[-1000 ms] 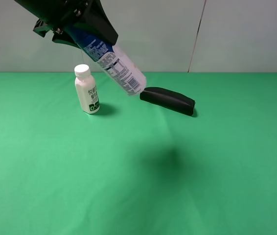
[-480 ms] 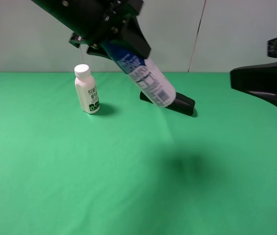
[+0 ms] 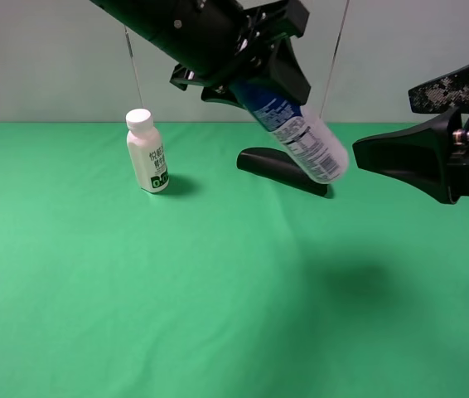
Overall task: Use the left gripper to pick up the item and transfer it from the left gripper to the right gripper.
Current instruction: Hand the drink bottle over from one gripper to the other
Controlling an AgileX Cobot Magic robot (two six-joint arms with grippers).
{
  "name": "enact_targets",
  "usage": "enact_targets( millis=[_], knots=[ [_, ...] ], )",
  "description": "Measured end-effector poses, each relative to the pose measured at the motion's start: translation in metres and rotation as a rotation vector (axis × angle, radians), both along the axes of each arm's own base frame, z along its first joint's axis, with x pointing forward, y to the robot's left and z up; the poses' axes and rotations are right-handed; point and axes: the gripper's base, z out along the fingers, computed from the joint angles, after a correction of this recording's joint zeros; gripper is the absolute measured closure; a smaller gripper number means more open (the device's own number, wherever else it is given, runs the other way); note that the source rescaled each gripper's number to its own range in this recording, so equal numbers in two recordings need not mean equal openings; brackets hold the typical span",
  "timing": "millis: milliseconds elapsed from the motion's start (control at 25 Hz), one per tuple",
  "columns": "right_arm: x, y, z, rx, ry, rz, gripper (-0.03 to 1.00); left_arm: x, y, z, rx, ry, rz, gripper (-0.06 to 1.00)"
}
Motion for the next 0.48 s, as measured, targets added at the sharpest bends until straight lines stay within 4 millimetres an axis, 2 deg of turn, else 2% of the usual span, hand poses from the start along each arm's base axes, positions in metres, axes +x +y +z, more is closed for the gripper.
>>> enact_targets(
  millis=[480],
  knots=[
    [0.001,0.0,0.001,-0.009,-0.02,0.003,-0.03,-0.007,-0.014,0.014,-0.188,0.021,-0.035,0.94]
  ],
)
